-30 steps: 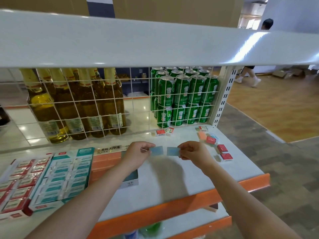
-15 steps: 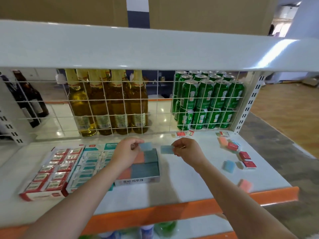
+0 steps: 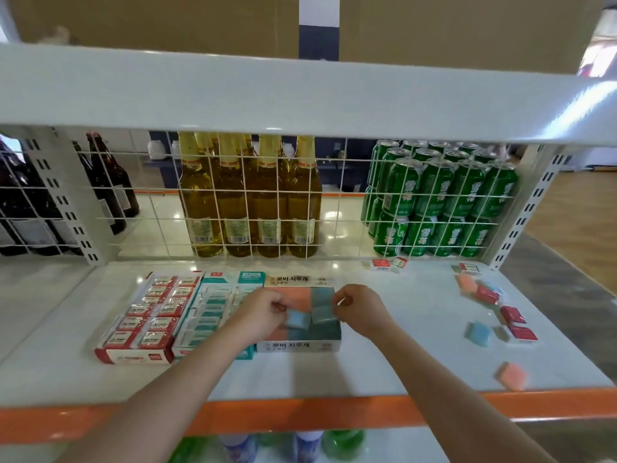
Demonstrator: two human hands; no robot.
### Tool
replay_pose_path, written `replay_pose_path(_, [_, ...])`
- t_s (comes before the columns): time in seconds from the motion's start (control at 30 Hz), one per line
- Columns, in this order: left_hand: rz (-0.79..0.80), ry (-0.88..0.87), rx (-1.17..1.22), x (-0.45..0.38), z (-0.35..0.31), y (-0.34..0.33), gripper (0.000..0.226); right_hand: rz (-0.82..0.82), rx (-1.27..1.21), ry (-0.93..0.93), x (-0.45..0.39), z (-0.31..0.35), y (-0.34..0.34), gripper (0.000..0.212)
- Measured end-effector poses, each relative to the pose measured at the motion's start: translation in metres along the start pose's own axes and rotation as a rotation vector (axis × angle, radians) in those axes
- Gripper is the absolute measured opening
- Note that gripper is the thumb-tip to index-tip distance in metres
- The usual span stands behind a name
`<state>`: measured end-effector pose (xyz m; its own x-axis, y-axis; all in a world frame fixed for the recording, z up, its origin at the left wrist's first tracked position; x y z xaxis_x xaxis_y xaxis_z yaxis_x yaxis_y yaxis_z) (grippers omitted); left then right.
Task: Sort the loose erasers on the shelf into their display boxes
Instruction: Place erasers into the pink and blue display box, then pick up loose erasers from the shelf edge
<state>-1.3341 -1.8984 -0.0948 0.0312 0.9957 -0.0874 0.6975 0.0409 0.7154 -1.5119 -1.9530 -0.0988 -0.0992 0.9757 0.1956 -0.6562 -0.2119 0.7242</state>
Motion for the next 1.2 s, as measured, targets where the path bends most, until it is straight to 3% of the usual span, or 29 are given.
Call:
replay_pose_path(0.2, [-0.038,-0.036,-0.154,-0.001,-0.001,-0.009,0.022,-0.014,0.223,0.09,0.006,0.002,-0.001,0.029])
replay_pose_path(0.4, [0.061,-0.175,-0.344,-0.001,0.0,-0.005,0.042,-0.014,0.318,0.183,0.005,0.004,0.001,0.037])
replay_pose_path(0.57, [0.116,-0.185,-0.387,-0.003,0.002,-0.004,0.047,0.029,0.413,0.252,0.004,0.009,0.0,0.04])
replay_pose_path(1.07, [0.119,-0.198,-0.458,-0.008,-0.01,-0.008,0.045,-0.028,0.281,0.237,0.005,-0.005,0.009,0.031])
replay_pose_path(1.2, [0.075,-0.21,-0.389,-0.015,-0.025,-0.014,0.03,-0.093,0.278,0.151,0.001,-0.03,0.03,0.03])
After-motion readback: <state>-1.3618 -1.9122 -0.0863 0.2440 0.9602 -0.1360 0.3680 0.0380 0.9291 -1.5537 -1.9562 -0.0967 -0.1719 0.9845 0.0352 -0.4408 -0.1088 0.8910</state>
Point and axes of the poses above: each hand's wrist, its own x-axis away from the middle knuckle, its own y-axis out of the back of the hand, z = x × y, the point moved 2 cm from there along -x, towards the middle knuckle, and after that the axes turned 11 degrees about -y, right-handed, at the moved point
